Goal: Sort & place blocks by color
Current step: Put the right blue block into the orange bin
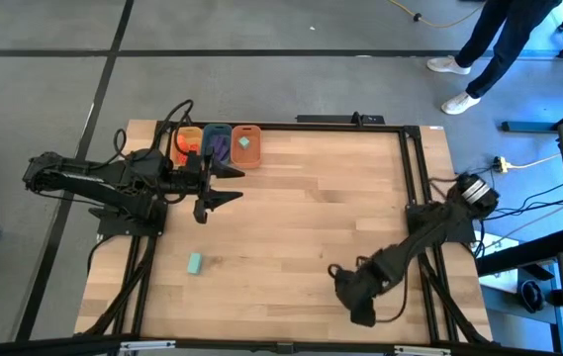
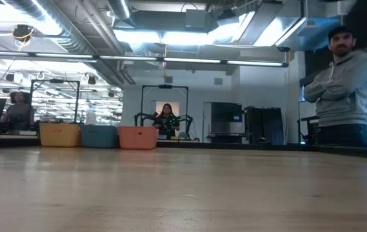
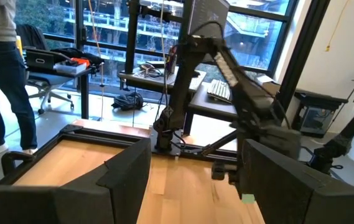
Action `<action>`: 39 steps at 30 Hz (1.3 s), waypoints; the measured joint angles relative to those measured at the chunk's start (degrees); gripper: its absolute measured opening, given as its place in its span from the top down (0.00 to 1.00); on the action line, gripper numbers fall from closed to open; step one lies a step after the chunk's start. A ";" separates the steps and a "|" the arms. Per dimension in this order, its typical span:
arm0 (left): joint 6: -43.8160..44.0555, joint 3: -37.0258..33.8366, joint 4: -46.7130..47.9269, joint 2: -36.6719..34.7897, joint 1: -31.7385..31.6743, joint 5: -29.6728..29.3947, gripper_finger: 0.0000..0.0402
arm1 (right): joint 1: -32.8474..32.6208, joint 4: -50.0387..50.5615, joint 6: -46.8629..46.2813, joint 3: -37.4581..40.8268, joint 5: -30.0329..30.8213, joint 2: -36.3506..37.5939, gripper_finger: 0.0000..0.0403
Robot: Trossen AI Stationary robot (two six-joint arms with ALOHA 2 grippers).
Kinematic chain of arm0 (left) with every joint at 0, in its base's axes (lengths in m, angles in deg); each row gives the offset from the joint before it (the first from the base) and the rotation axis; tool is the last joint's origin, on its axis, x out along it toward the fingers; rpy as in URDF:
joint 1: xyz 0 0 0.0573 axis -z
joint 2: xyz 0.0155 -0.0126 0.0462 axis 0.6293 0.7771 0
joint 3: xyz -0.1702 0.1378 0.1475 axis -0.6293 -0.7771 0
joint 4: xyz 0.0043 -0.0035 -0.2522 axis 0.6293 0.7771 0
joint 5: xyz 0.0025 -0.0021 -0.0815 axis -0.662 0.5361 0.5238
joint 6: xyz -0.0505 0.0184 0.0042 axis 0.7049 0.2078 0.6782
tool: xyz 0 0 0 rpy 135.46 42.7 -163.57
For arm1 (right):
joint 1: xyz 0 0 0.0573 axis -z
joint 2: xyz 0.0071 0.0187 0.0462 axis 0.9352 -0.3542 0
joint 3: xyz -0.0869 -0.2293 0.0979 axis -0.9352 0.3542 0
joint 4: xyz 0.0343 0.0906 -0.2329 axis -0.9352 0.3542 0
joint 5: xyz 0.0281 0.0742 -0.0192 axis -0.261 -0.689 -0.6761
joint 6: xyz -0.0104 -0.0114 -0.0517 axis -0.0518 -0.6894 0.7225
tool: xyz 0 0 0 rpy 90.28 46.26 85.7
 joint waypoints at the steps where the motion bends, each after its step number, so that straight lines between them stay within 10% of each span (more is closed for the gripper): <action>1: 0.02 0.00 -0.02 0.00 -0.02 0.00 0.39 | 0.98 -3.82 0.56 2.17 0.04 1.62 0.67; 11: -0.02 0.01 0.22 0.00 0.00 -0.02 0.39 | 17.94 -50.78 2.73 20.48 7.36 10.11 0.67; 24: -4.38 0.04 3.79 0.00 0.00 -1.71 0.39 | 40.43 -79.37 14.77 12.59 5.12 9.96 0.67; 32: -10.16 0.04 4.02 0.00 -0.02 -3.38 0.39 | 42.43 -79.26 20.22 2.91 -3.43 10.07 0.67; 39: -5.71 0.04 3.97 0.02 -0.63 -3.41 0.39 | 42.11 -57.86 35.11 -4.73 -3.16 10.31 0.67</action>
